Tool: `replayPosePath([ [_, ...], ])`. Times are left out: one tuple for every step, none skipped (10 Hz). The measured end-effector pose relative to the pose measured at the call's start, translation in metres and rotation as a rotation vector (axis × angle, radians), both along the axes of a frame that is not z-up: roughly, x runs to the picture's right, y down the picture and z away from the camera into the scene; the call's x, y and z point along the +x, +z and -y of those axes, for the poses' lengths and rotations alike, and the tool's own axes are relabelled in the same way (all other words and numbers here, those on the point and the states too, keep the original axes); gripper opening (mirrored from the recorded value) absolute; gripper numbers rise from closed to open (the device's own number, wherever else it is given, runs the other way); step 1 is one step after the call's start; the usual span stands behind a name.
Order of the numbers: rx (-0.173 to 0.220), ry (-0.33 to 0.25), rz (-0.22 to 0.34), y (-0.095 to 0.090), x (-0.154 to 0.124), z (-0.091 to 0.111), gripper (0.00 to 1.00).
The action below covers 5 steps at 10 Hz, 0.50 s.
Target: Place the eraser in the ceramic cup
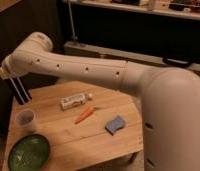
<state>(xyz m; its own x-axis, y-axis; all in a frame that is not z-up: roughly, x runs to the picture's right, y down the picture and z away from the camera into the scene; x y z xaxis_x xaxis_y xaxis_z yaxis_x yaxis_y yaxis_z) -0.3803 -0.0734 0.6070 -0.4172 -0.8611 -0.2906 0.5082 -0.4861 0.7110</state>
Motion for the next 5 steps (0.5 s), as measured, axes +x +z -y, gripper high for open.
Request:
replayPosePath([
  [-0.011,-0.025,0.049,0.015,0.001,-0.010,0.00],
  [-0.019,-0.039,0.080,0.020,-0.001,-0.014,0.00],
  [-0.027,-0.054,0.107,0.021,-0.006,-0.018,0.00],
  [-0.039,-0.080,0.139,0.023,-0.014,-0.025,0.00],
  [-0.048,-0.097,0.159,0.024,-0.021,-0.029,0.00],
])
